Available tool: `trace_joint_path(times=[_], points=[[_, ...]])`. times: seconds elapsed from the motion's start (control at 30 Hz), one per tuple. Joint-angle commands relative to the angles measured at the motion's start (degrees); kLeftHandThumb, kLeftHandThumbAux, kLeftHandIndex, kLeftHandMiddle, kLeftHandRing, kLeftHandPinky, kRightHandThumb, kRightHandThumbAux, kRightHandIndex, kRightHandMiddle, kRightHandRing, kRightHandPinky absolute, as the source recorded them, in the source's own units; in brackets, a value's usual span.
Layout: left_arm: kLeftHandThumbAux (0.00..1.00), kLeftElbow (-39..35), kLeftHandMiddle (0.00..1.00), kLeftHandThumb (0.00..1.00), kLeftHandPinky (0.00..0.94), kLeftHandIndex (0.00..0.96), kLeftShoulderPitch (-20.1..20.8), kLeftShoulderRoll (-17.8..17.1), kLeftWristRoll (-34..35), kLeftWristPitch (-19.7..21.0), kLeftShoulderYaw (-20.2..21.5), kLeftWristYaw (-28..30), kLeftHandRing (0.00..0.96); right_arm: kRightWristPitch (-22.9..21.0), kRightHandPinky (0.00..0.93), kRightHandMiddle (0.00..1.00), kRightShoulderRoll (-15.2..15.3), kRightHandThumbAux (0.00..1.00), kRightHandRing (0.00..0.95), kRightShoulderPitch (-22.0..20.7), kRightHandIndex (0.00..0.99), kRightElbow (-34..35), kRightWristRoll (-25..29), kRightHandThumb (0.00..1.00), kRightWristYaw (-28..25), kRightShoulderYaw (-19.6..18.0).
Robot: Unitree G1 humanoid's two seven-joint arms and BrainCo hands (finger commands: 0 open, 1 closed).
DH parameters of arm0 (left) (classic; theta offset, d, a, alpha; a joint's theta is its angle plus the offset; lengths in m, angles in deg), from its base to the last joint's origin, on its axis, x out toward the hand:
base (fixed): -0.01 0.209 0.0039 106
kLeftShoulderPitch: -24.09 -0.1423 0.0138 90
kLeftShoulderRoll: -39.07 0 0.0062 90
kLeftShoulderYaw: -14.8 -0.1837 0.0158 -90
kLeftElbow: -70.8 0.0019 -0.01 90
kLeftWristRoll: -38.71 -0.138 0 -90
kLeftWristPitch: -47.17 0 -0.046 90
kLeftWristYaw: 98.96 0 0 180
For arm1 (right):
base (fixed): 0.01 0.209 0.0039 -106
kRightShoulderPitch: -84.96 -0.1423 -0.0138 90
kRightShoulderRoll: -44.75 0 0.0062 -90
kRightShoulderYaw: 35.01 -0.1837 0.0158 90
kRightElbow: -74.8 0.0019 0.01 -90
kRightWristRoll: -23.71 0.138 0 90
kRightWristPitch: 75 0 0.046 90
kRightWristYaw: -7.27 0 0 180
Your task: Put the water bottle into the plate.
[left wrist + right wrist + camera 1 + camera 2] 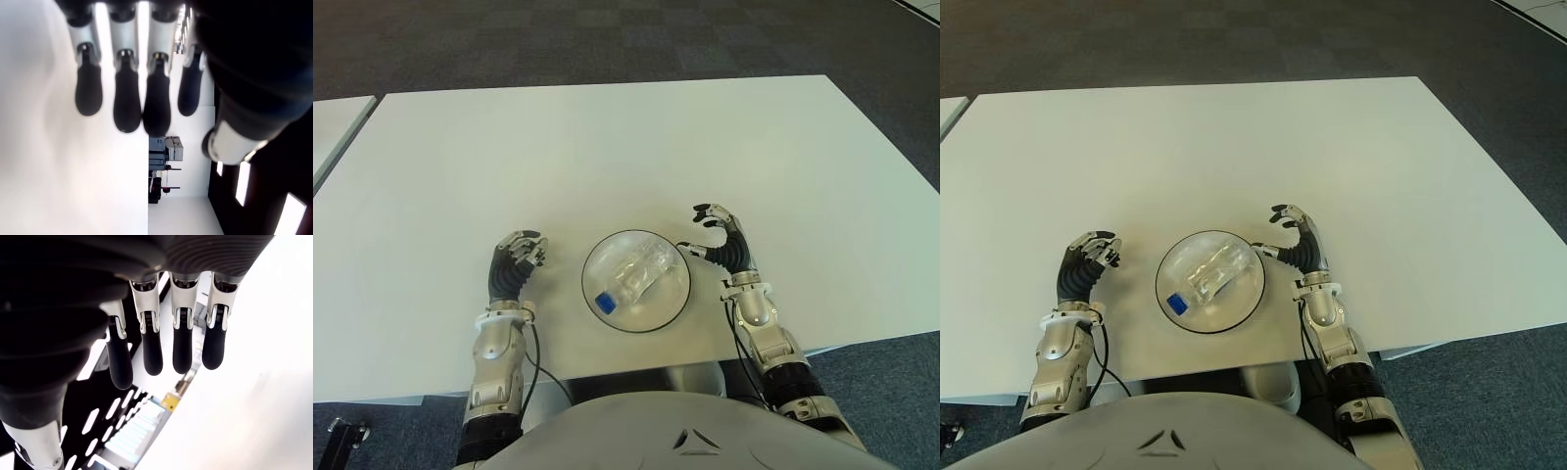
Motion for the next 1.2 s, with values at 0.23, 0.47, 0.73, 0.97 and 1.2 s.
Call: trace_joint_path(times=[0.23,0.47,0.73,0.97,1.2], points=[[0.712,3.81,0.624,0.707,0.590,0.432,1.13,0.39,0.87,-0.22,0.47,0.54,0.605,-0.25,0.564,0.607,1.52,0.729,0.610,0.30,0.432,-1.91,3.44,0.704,-3.18,-1.34],[0.711,5.27,0.623,0.707,0.593,0.432,1.90,0.36,1.21,0.36,0.84,0.38,0.603,0.71,0.588,0.606,0.84,0.729,0.611,-0.03,0.433,-2.97,5.26,0.705,-3.24,-1.96],[0.711,7.30,0.622,0.707,0.590,0.432,2.92,-0.05,1.46,0.53,1.44,0.50,0.605,1.49,0.669,0.644,-0.16,0.728,0.653,-0.31,0.434,-4.31,5.05,0.707,-1.72,-2.45],[0.712,9.31,0.609,0.707,0.575,0.431,3.76,-0.25,0.27,-0.24,1.73,0.10,0.592,1.67,0.684,0.680,-0.62,0.729,0.688,-0.50,0.434,-5.14,3.70,0.705,0.70,-2.50],[0.713,10.98,0.599,0.707,0.570,0.431,4.32,-0.40,0.36,-1.40,1.85,0.42,0.582,2.20,0.691,0.694,-1.08,0.729,0.703,-0.78,0.434,-6.30,3.61,0.706,2.16,-2.36]])
